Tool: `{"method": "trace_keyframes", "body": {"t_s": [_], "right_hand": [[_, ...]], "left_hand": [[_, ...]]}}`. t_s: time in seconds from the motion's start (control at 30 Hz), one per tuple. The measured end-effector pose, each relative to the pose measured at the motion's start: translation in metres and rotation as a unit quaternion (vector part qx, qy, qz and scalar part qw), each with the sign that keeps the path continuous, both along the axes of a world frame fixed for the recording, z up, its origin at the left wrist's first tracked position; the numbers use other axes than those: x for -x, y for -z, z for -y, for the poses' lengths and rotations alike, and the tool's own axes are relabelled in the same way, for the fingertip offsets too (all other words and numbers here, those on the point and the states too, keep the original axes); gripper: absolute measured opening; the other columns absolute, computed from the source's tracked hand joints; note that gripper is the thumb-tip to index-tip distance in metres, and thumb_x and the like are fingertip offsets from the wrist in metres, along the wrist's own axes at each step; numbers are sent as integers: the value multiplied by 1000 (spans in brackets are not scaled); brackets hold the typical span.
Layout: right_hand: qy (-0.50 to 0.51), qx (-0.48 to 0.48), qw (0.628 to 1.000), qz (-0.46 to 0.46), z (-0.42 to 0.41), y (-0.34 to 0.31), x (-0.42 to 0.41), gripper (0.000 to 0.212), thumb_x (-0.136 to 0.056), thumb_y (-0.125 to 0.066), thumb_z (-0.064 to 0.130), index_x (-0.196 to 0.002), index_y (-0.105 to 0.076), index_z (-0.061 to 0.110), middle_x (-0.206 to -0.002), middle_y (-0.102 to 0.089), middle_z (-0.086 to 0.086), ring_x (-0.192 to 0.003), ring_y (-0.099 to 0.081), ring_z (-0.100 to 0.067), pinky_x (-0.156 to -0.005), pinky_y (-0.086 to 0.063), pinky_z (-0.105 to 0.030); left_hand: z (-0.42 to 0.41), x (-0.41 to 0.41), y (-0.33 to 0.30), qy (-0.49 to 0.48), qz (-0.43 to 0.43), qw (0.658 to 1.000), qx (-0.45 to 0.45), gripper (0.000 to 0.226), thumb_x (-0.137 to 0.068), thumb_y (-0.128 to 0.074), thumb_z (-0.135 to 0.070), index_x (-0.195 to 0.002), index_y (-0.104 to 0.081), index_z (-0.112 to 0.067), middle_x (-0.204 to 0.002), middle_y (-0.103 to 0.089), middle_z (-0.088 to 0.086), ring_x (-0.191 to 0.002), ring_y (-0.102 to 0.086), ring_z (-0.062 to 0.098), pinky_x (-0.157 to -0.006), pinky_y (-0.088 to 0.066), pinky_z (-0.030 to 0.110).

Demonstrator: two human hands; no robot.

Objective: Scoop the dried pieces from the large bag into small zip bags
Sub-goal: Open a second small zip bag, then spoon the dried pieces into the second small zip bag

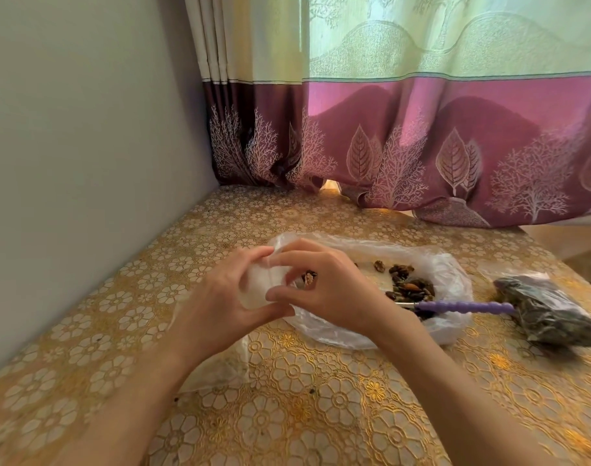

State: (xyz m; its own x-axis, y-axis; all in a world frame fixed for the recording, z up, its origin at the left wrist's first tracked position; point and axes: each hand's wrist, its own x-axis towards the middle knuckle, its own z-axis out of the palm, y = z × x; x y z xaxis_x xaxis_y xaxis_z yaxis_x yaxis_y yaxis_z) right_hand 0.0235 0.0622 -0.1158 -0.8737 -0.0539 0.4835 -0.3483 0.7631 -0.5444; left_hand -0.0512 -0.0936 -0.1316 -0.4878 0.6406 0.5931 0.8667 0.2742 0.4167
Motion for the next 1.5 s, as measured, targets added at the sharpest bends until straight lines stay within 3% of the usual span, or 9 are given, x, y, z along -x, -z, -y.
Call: {"method": "trace_keyframes", "body": {"t_s": [0.1, 0.33, 0.53, 0.67, 0.87, 1.03, 1.17, 1.33, 1.5], "right_hand": [[8, 9, 1000, -14, -2, -1, -1, 29, -82, -70, 30, -110, -68, 19, -102, -55, 20, -75, -59, 5, -75, -48, -14], [156, 23, 987, -45, -41, -10, -28, 18, -89, -63, 19, -103, -72, 12, -84, -66, 11, -71, -58, 8, -69, -47, -5], [342, -77, 936, 26, -97, -4, -78, 20, -90, -61, 27, -101, -72, 15, -103, -70, 0, -96, -61, -17, -85, -49, -34], [457, -105, 874, 128, -121, 7, -106, 48, -88, -52, 53, -117, -62, 15, -123, -58, -7, -115, -50, -25, -92, -42, -38], [482, -58, 839, 246, -126, 16, -121, 55, -82, -50, 66, -107, -49, 17, -96, -59, -1, -88, -59, -20, -74, -50, -34], [380, 213, 889, 145, -123, 19, -117, 22, -86, -66, 28, -90, -62, 7, -62, -58, 0, -48, -50, -9, -43, -39, -19], [244, 432, 867, 51, -116, 16, -107, 15, -90, -58, 6, -79, -64, -2, -53, -60, 1, -47, -34, -8, -40, -26, -14], [323, 380, 859, -114, -108, 13, -86, 20, -93, -56, 15, -75, -55, 8, -49, -62, 5, -44, -48, -4, -46, -40, -18], [362, 283, 878, -135, -100, 16, -65, 22, -94, -53, 17, -74, -57, 9, -49, -63, 18, -41, -52, 4, -44, -41, -12]], "left_hand": [[-2, -1, 3, -8, 22, 1000, -13, 82, -61, -59, -73, -127, -46, -27, -104, -46, -32, -95, -46, -20, -72, -37, 5], [-5, -10, 9, -20, 6, 1000, -1, 85, -59, -44, -83, -121, -51, -25, -93, -57, -13, -72, -50, -5, -64, -34, 11], [-10, -14, 13, -10, -2, 1000, 14, 89, -60, -47, -77, -122, -53, -13, -111, -61, 1, -95, -57, 13, -80, -36, 18], [-10, -19, 13, 0, -9, 1000, 5, 89, -63, -44, -80, -118, -55, -11, -108, -63, 3, -92, -59, 16, -76, -34, 12], [-10, -17, 14, 8, 16, 1000, -15, 91, -62, -41, -85, -120, -53, -15, -105, -62, -1, -83, -60, 11, -67, -40, 12], [-10, -17, 13, 6, 23, 999, -30, 87, -62, -41, -86, -119, -51, -21, -102, -61, -7, -68, -52, -2, -60, -39, 13], [-9, -16, 13, 9, 23, 999, -37, 85, -63, -42, -84, -118, -53, -20, -102, -61, -7, -73, -53, -7, -64, -39, 12], [-9, -14, 14, 1, 26, 999, -42, 83, -63, -43, -84, -117, -52, -22, -102, -61, -10, -73, -54, -6, -63, -39, 13], [-10, -12, 15, 1, 30, 998, -53, 84, -64, -45, -82, -115, -55, -15, -102, -62, -6, -90, -57, 0, -72, -41, 13]]}}
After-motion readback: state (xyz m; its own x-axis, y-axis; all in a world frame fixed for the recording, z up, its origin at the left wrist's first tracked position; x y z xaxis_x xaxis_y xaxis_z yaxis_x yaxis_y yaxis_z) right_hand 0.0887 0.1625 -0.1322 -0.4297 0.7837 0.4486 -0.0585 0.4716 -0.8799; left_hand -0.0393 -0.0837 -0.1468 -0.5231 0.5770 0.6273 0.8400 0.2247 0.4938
